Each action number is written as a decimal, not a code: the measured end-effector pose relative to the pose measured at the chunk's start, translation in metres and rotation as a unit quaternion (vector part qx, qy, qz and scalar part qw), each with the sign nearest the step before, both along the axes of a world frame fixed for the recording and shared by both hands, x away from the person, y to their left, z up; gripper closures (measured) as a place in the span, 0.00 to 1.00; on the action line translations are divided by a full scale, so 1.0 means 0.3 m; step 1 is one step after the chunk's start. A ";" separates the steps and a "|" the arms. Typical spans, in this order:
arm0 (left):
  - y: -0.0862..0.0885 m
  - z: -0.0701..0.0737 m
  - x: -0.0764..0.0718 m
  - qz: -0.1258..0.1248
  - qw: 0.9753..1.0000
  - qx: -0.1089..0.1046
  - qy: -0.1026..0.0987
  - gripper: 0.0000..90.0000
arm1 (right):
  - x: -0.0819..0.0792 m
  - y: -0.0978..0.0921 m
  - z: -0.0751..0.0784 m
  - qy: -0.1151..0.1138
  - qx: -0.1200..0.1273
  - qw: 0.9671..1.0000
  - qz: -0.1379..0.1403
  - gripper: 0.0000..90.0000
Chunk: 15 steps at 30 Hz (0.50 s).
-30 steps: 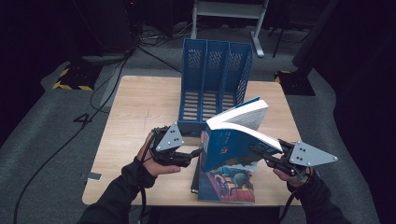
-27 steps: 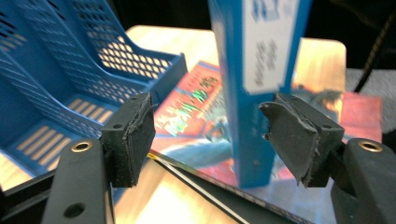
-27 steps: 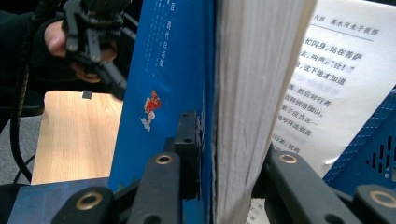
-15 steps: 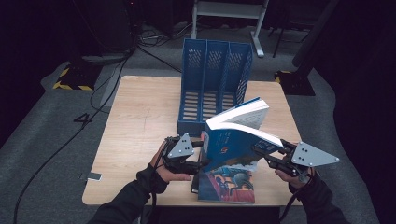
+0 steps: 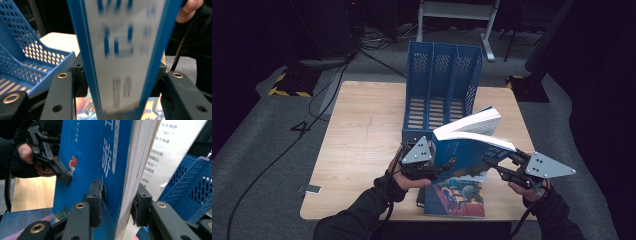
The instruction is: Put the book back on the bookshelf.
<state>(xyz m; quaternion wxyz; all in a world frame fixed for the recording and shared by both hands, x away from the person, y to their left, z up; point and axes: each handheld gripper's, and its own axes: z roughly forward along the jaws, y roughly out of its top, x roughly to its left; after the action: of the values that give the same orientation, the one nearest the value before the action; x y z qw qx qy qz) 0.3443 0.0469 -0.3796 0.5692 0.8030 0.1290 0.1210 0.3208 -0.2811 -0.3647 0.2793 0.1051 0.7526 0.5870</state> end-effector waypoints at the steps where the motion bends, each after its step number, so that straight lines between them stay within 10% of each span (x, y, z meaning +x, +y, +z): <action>1: -0.003 0.007 0.002 -0.002 1.000 -0.005 -0.002 0.55 | 0.000 0.000 0.000 0.000 0.000 1.000 0.000 0.71; 15: -0.043 0.085 0.014 -0.008 0.999 -0.047 -0.013 0.59 | 0.021 -0.024 -0.029 0.018 0.002 1.000 -0.022 0.70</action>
<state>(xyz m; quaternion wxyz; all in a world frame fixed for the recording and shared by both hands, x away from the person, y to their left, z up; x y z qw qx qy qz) 0.3487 0.0339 -0.3542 0.6090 0.7746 0.1207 0.1205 0.3271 -0.2884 -0.3733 0.2780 0.1327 0.7539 0.5803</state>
